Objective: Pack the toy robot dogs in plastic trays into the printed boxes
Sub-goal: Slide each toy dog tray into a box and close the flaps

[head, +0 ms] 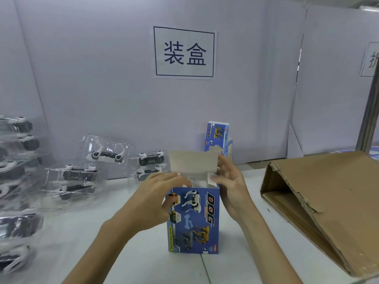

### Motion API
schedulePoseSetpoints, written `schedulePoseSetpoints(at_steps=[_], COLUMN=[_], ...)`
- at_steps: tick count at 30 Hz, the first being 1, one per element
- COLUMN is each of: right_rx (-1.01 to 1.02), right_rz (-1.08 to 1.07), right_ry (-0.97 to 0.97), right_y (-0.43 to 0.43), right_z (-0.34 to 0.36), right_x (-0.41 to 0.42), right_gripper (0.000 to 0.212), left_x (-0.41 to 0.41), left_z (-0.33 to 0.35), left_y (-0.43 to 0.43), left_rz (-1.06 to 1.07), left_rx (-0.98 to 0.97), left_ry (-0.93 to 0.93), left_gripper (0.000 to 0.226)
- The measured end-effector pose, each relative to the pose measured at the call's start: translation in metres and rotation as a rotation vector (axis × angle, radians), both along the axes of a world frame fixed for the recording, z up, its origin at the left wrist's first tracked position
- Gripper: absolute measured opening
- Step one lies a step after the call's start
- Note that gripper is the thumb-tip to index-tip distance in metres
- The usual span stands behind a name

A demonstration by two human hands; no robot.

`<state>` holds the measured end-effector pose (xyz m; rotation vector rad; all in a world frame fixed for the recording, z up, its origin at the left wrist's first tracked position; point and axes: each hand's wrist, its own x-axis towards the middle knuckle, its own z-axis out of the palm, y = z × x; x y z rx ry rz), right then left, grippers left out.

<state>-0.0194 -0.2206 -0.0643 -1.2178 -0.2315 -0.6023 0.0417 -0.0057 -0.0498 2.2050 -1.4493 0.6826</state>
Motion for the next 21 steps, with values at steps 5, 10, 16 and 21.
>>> schedulePoseSetpoints(at_steps=[5,10,16,21], right_rx=[-0.073,-0.177,-0.642,-0.821], right_rz=[0.016,0.077,-0.146,-0.122], right_ry=[0.018,-0.016,0.036,0.047], right_y=[0.001,-0.003,0.001,0.002], right_z=[-0.003,-0.005,0.008,0.017], right_x=[-0.004,-0.007,-0.018,-0.020], right_gripper=[0.050,0.023,0.019,0.036], left_x=[-0.008,-0.003,-0.005,-0.014], left_z=[-0.010,-0.013,-0.030,-0.057], left_y=[-0.004,-0.004,-0.008,-0.020], left_rz=[-0.018,-0.025,0.069,0.211], left_rx=[-0.082,-0.108,-0.257,-0.453], left_ry=[-0.015,0.006,-0.321,-0.364], left_gripper=[0.061,0.054,0.037,0.042])
